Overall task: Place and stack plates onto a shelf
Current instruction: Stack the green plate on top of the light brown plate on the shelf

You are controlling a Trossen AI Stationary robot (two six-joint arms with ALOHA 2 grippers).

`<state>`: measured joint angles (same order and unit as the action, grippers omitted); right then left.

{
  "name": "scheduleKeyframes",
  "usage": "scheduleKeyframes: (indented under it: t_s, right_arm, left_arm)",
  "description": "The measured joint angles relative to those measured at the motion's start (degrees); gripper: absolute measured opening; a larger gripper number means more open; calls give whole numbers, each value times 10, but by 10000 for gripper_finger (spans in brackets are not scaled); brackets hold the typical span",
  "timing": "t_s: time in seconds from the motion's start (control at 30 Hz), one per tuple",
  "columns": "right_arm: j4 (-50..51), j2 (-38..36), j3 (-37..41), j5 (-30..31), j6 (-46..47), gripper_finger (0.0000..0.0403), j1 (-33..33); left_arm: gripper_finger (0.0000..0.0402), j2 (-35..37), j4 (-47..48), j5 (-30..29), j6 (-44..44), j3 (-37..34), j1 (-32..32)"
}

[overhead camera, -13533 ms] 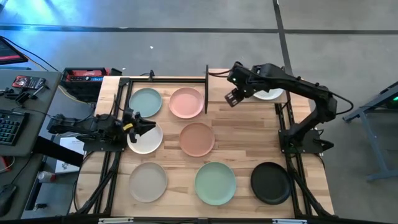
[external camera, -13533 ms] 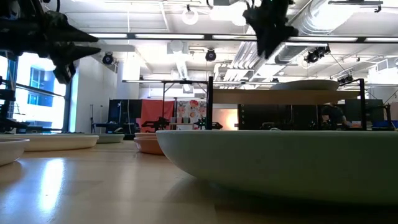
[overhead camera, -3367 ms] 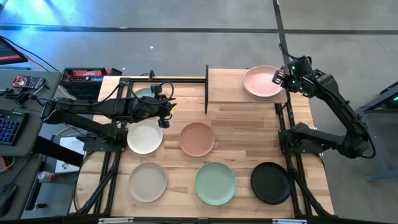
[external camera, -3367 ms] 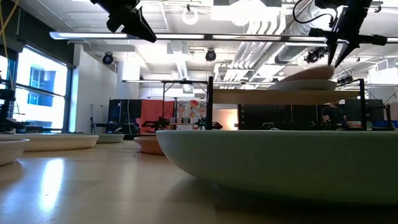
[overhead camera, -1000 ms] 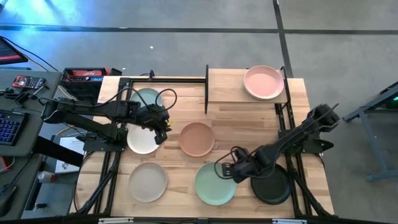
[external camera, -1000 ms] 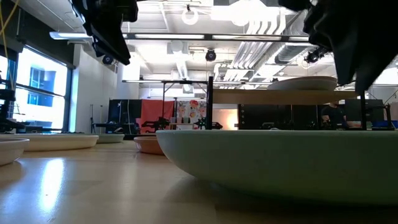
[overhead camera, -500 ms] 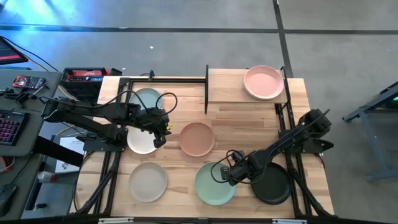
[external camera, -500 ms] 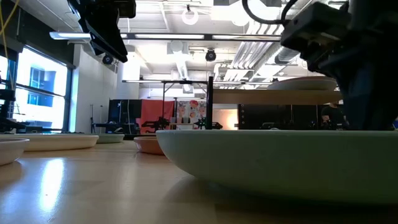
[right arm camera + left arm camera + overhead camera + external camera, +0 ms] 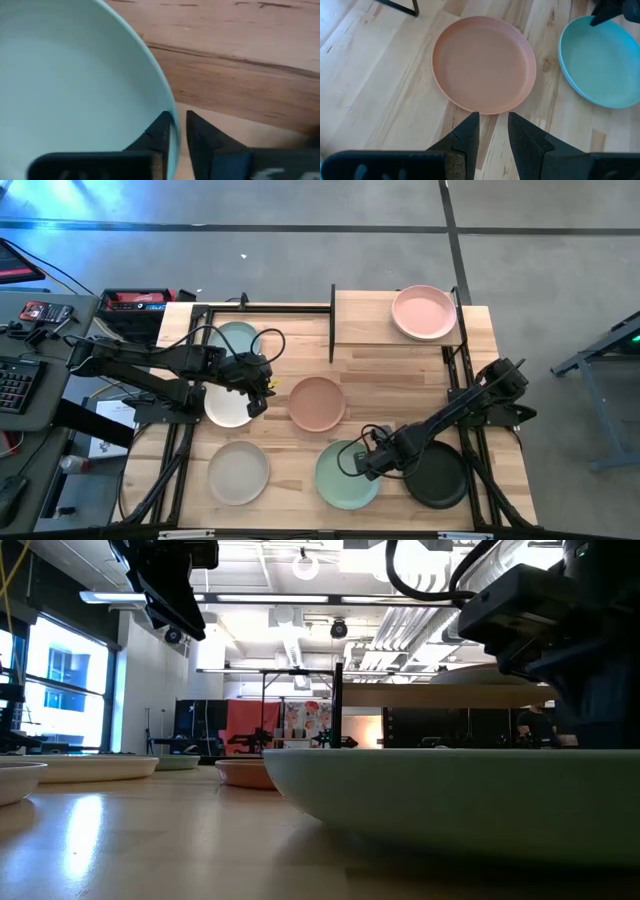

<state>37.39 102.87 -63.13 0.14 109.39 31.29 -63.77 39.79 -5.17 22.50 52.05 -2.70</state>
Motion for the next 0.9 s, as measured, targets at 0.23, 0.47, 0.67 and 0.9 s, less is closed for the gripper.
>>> scheduleKeyframes:
  t_s: [0.23,0.47,0.67,0.9]
  right_arm:
    - [0,0,0,-2,11,3,0]
    - [7,-27,-2,21,11,0,-1]
    - [55,-83,-2,44,11,0,-6]
    - [122,-163,-2,103,8,0,-18]
  left_arm:
    - [90,0,0,0,0,0,0]
    - [90,0,0,0,-1,0,0]
    - [90,0,-1,-1,-1,0,0]
    - [90,0,-2,-16,-16,0,0]
